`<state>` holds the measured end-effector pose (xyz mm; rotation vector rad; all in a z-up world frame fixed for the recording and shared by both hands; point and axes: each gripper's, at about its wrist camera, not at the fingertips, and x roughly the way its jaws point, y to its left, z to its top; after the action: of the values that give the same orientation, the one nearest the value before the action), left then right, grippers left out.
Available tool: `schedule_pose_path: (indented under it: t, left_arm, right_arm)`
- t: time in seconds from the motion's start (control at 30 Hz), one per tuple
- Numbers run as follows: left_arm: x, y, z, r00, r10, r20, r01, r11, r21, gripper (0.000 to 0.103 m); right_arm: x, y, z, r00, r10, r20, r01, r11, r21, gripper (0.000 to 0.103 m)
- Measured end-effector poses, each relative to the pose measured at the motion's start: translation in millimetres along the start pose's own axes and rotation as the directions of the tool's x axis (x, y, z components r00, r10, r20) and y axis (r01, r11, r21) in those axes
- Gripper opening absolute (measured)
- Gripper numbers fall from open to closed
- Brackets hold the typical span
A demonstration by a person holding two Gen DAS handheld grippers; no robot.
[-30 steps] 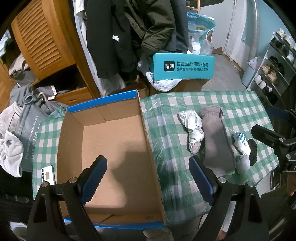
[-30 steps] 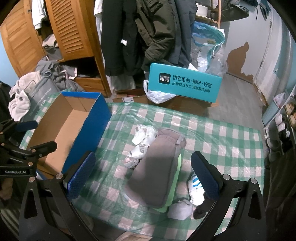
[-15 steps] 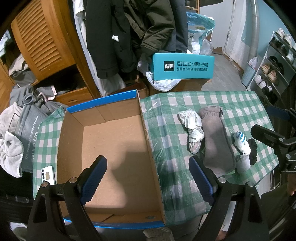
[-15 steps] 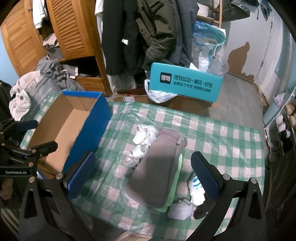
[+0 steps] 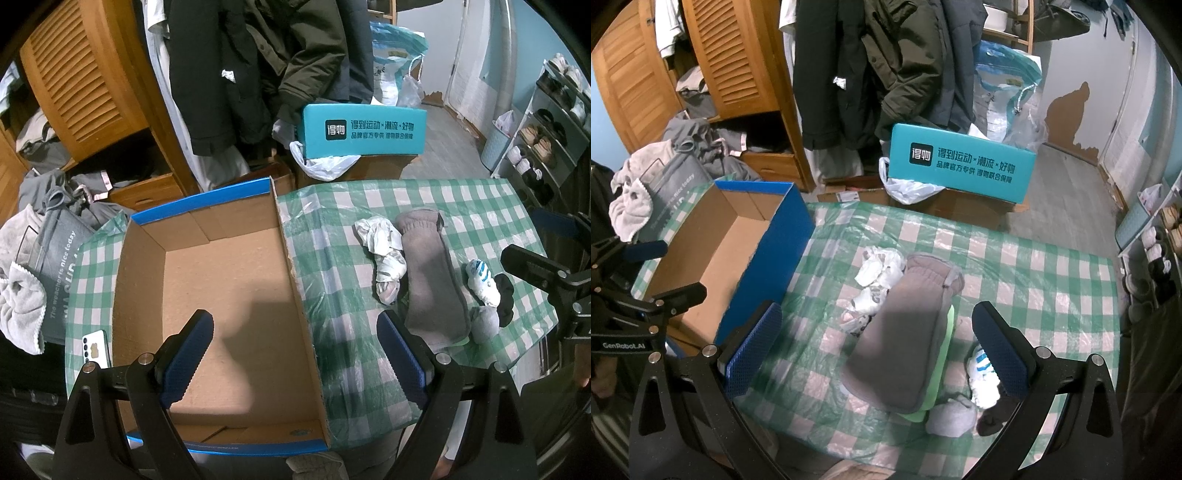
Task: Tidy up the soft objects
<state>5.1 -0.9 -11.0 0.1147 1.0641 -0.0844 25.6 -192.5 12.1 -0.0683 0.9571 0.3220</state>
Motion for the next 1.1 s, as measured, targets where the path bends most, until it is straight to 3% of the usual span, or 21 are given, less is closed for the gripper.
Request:
schedule_pose_path:
  t: [0.83, 1.1]
  left_arm:
    - [1.6, -1.6, 0.0, 1.000, -0.002, -0.001, 0.002, 1.000, 0.000, 0.091]
    - [16.4, -11.0, -1.1, 0.999, -0.021, -0.043, 0.021, 1.000, 0.000, 0.091]
  right_arm:
    - [0.0, -4.0, 1.7, 1.000, -0.001, -0.002, 0.001, 1.000, 0.001, 0.102]
    - [2.5, -14.2, -9.9, 1.000, -0.019, -0.007, 0.019, 1.000, 0.009, 0.102]
